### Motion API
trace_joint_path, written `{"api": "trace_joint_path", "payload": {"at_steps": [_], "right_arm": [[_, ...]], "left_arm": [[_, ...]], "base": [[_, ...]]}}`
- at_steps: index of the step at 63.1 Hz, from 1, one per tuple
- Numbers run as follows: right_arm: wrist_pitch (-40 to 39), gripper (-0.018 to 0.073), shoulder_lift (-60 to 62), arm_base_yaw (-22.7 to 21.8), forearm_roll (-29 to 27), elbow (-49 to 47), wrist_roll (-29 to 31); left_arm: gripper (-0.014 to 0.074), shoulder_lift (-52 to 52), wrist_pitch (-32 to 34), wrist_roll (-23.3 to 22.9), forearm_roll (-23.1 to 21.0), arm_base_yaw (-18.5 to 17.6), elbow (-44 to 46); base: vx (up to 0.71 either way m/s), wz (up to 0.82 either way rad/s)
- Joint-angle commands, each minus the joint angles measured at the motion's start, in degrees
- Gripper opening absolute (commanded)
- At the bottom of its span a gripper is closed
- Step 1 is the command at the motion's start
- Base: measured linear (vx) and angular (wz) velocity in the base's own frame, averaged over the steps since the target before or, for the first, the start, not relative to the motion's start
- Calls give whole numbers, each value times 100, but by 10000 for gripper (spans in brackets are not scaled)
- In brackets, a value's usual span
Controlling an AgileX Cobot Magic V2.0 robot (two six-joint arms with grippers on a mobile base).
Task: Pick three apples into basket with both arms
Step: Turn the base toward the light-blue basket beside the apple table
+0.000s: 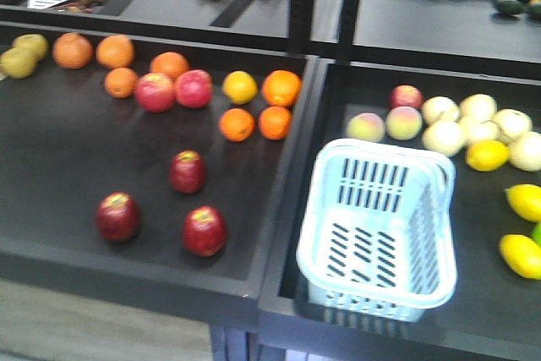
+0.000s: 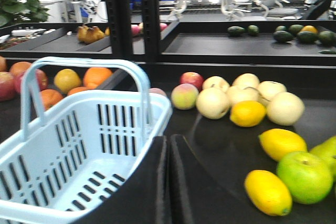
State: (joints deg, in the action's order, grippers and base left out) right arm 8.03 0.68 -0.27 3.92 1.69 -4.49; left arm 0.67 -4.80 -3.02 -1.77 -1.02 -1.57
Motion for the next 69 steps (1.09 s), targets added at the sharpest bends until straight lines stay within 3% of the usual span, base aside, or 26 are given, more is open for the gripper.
{"api": "trace_joint_path", "payload": {"at_steps": [1,34,69], "right_arm": [[-431,-9,73,-25,56,73,5],[-431,-9,73,-25,56,73,5],[-431,-9,73,-25,56,73,5]], "left_arm": [[-6,92,400,-32,-49,3,-19],[-6,92,400,-32,-49,3,-19],[-6,92,400,-32,-49,3,-19]], "base": [[9,-34],[8,-30],[3,-6]]}}
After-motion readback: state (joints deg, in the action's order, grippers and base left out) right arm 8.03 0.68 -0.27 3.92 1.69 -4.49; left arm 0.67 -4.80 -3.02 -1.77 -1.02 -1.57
